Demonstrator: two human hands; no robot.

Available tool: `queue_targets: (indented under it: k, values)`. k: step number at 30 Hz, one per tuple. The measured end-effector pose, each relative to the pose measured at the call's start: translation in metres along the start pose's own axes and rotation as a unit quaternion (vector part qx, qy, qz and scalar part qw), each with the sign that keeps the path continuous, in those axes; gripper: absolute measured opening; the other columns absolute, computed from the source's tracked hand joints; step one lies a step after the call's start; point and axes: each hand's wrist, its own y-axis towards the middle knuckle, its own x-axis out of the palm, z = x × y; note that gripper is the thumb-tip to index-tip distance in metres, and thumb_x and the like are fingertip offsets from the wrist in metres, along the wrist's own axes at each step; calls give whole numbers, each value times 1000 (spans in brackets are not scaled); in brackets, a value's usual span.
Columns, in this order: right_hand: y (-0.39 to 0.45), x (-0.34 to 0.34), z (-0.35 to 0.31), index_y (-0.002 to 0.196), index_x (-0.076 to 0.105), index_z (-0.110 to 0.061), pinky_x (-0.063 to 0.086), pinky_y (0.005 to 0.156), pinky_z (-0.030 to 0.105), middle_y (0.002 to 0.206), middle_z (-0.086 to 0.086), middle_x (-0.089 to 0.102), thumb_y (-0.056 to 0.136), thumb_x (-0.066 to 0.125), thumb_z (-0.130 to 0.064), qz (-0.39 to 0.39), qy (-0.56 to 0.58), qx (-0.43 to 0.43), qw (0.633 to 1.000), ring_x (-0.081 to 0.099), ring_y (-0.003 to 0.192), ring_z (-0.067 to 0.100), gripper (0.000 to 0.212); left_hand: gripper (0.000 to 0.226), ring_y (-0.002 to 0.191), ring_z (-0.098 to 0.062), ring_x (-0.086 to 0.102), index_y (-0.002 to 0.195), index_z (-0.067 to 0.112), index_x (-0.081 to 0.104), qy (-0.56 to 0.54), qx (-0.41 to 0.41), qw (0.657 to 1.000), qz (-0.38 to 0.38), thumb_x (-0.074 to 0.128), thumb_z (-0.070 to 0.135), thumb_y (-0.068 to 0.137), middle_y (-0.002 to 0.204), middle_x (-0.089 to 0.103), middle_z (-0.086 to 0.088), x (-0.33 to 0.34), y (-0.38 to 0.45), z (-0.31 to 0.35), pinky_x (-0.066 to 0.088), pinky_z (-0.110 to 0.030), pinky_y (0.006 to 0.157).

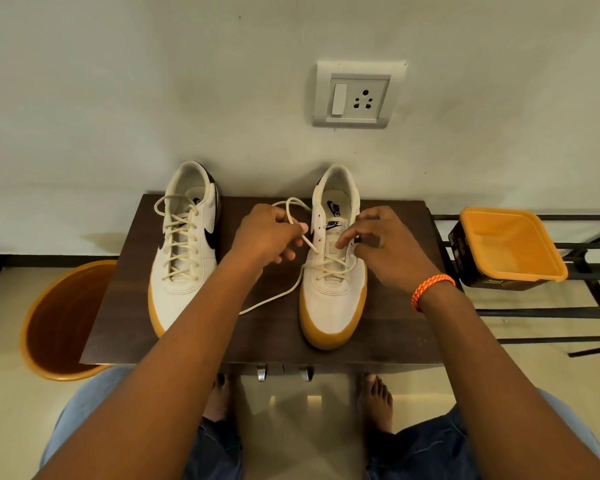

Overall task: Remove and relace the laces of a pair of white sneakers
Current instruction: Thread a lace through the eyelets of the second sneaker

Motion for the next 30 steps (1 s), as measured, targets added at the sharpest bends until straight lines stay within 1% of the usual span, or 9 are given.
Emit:
queue_targets:
  k: [4, 6, 10, 13, 16, 20, 26, 28, 30]
  values:
    - [-10, -4, -4, 90, 71, -37, 43, 91, 34, 113, -7, 40, 74, 86, -26, -94, -149, -51, 983, 39, 107, 17, 24, 11, 71, -24, 76, 96, 16, 75, 41, 0, 999, 17, 74, 27, 98, 84, 79, -3, -1, -1, 0, 60, -37, 71]
    - [-10, -2, -3, 85, 69, -38, 42, 95, 43, 110, -8, 42, 73, 86, -30, -79, -190, -54, 977, 37, 106, 17, 22, 11, 73, -24, 77, 95, 17, 75, 54, 5, 998, 23, 73, 28, 98, 83, 79, -1, 0, -1, 0, 61, -37, 73]
    - [-5, -11, -4, 88, 70, -28, 52, 94, 46, 104, -3, 64, 84, 81, -21, -3, 55, -82, 995, 58, 106, 24, 13, 14, 73, -21, 75, 95, 16, 74, 28, 0, 999, 46, 71, 28, 100, 85, 78, -2, -1, -2, 3, 60, -36, 72]
    - [-6, -25, -7, 96, 65, -4, 57, 90, 41, 96, 19, 71, 94, 70, -3, 42, 321, -93, 942, 69, 94, 29, 5, 14, 70, -19, 72, 93, 15, 74, -5, -2, 997, 79, 69, 27, 100, 85, 78, -4, -3, -2, 3, 59, -36, 69]
    - [-7, -34, -6, 104, 65, -5, 56, 82, 40, 83, 13, 63, 100, 61, -2, 67, 470, -88, 875, 61, 78, 25, 6, 14, 65, -14, 65, 94, 14, 73, -118, -14, 989, 94, 66, 22, 102, 86, 77, -5, -5, -1, 6, 55, -30, 61]
    - [-6, -46, -2, 112, 68, -4, 42, 64, 30, 80, 6, 54, 103, 54, -5, 97, 561, -78, 819, 46, 66, 17, 17, 13, 56, -11, 59, 94, 16, 67, -212, -42, 965, 151, 60, 20, 104, 81, 76, -3, -11, -1, 9, 52, -28, 55]
    - [-10, -62, 2, 120, 64, -10, 27, 51, 22, 97, 1, 61, 105, 49, -11, 101, 595, -89, 793, 50, 65, 10, 21, 16, 50, -15, 56, 96, 12, 67, -221, -93, 941, 240, 52, 12, 101, 78, 71, -6, -17, 4, 3, 47, -29, 51]
    - [-12, -65, 2, 120, 64, -13, 21, 47, 22, 103, 1, 63, 106, 47, -13, 109, 581, -93, 801, 48, 59, 8, 21, 17, 57, -18, 61, 108, 9, 67, -210, -116, 938, 250, 53, 11, 98, 82, 70, -8, -16, 7, 0, 50, -30, 51]
    - [-13, -66, 1, 120, 64, -16, 19, 45, 23, 109, 2, 65, 107, 45, -11, 102, 574, -102, 806, 45, 54, 8, 23, 37, 73, -23, 68, 128, 14, 57, -164, -127, 945, 254, 59, 19, 92, 107, 68, -11, -14, 5, -1, 58, -36, 59]
